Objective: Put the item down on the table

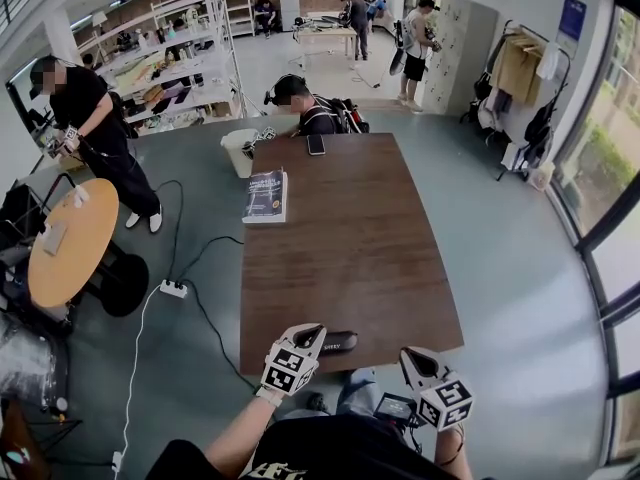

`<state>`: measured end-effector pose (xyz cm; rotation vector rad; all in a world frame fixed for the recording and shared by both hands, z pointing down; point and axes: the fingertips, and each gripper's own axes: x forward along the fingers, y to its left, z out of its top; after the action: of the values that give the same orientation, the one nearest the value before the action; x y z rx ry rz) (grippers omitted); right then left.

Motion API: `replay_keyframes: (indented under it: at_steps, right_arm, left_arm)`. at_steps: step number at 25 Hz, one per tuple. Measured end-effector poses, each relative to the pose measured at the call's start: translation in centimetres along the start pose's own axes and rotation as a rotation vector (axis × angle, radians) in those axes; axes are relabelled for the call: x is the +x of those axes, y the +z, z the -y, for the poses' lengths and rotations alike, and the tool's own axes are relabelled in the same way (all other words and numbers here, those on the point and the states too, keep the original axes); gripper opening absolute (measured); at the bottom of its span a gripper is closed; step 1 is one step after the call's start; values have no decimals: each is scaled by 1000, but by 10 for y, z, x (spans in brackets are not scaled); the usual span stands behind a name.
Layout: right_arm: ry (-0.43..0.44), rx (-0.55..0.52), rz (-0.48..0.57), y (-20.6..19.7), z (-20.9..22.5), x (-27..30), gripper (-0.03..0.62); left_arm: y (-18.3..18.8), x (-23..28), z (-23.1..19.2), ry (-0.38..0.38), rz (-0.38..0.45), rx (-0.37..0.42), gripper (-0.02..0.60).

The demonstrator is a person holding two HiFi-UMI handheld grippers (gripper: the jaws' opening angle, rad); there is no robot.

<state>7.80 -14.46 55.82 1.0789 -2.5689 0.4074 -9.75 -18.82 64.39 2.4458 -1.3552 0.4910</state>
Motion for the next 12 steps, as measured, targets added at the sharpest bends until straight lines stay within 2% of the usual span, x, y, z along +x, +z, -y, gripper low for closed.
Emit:
replay_keyframes:
  at_steps: [6,12]
  right_arm:
    - [-2,-5,-9,-2,-12,5,-15]
    - [-2,-5,-15,-4,-22,7,-15]
  left_arm:
    - [24,-31,-7,-3,104,-85,6]
    - [32,-58,-17,23,167,-176,6]
